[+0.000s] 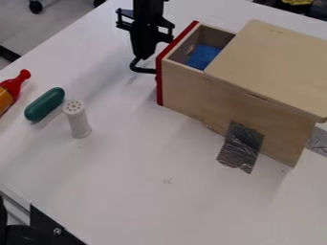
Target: Open the drawer
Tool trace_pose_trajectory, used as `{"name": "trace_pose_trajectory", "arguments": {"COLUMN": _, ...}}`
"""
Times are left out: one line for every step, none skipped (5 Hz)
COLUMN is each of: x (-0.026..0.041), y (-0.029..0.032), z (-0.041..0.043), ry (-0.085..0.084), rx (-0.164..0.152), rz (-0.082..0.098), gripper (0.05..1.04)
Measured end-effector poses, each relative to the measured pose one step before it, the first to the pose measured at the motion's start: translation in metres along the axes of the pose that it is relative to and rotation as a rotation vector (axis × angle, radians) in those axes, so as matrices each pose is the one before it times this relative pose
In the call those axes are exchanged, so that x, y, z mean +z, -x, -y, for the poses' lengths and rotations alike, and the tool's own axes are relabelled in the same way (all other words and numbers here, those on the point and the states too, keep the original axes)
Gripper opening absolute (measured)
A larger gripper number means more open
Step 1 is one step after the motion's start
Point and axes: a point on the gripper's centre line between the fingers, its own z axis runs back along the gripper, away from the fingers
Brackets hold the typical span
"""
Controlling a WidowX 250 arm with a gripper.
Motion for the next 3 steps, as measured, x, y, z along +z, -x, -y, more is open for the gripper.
{"name": "trace_pose_trajectory", "arguments": {"x": 0.00258, "y": 0.00010, "z": -0.00496, "ry": -0.0055, "rx": 0.0048, "rz": -0.0019, "gripper": 0.101}}
{"name": "trace_pose_trajectory", "arguments": {"x": 0.00312, "y": -0.00035, "z": -0.00320, "ry": -0.0009, "rx": 0.0007, "rz": -0.0039, "gripper": 0.121}}
{"name": "trace_pose_trajectory", "arguments": {"x": 0.00562, "y": -0.00083, "z": -0.00238, "ry": -0.0059, "rx": -0.0031, "rz": -0.0030, "gripper": 0.306}}
